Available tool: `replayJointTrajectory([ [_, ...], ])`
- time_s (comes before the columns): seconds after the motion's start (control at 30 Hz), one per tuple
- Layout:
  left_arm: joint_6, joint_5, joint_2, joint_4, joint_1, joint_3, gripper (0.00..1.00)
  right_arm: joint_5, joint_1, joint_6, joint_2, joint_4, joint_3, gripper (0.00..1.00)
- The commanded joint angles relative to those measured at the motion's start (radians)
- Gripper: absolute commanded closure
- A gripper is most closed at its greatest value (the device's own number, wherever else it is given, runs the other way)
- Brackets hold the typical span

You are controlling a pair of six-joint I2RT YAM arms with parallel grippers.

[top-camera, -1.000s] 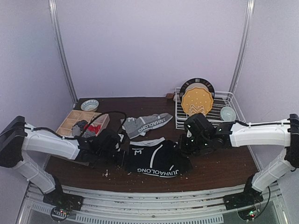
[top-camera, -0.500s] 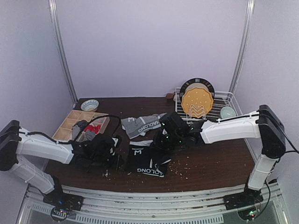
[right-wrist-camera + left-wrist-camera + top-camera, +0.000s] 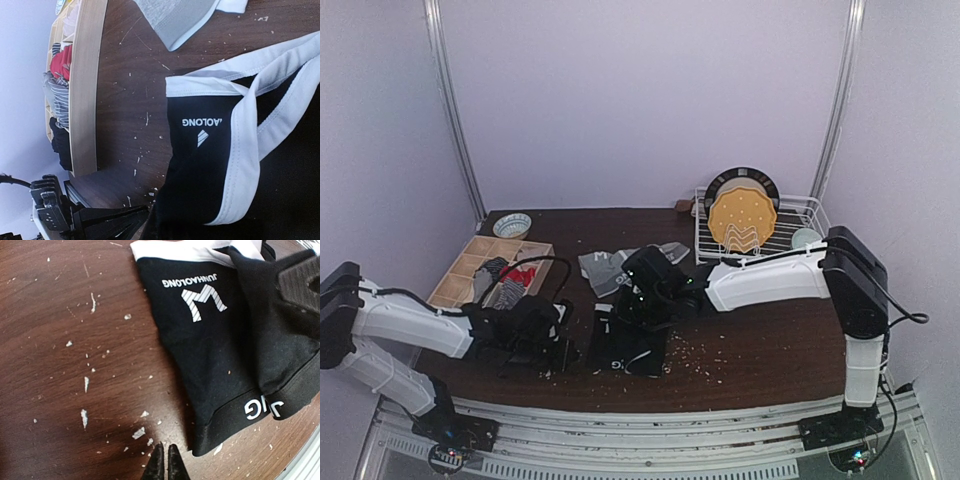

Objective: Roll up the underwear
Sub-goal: Fold the underwear at the center of the board.

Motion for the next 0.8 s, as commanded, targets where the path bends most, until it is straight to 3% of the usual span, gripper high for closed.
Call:
replayJointTrajectory([
  [0.0, -0.012, 0.005, -0.026, 0.039, 0.007, -0.021, 0.97, -0.01, 0.006, 0.008, 0.052, -0.013, 0.078, 0.96],
  [0.07, -0.017, 0.001, -0.034, 0.038, 0.007, -0.027, 0.97, -0.019, 0.006, 0.004, 0.084, -0.014, 0.114, 0.84],
  [0.2, -0.028, 0.005, -0.052, 0.028, 0.007, -0.041, 0.94, -0.062, 0.014, -0.027, 0.133, -0.009, 0.189, 0.5],
  [0.3, -0.037, 0.0, -0.1, 0.016, 0.006, -0.061, 0.87, -0.066, 0.032, -0.11, 0.118, -0.053, 0.232, 0.19],
  [0.37, -0.042, -0.008, -0.15, 0.005, 0.004, -0.077, 0.81, -0.061, 0.041, -0.154, 0.089, -0.099, 0.244, 0.09],
  [0.6, -0.024, -0.045, -0.359, -0.114, -0.001, -0.061, 0.43, 0.098, 0.04, -0.331, -0.124, -0.244, 0.105, 0.11],
  [0.7, 0.018, -0.018, -0.35, -0.101, 0.0, -0.014, 0.39, 0.165, 0.014, -0.399, -0.166, -0.291, 0.023, 0.23],
  [0.77, 0.042, -0.006, -0.277, -0.106, 0.0, 0.05, 0.45, 0.175, -0.013, -0.431, -0.165, -0.289, -0.014, 0.33],
])
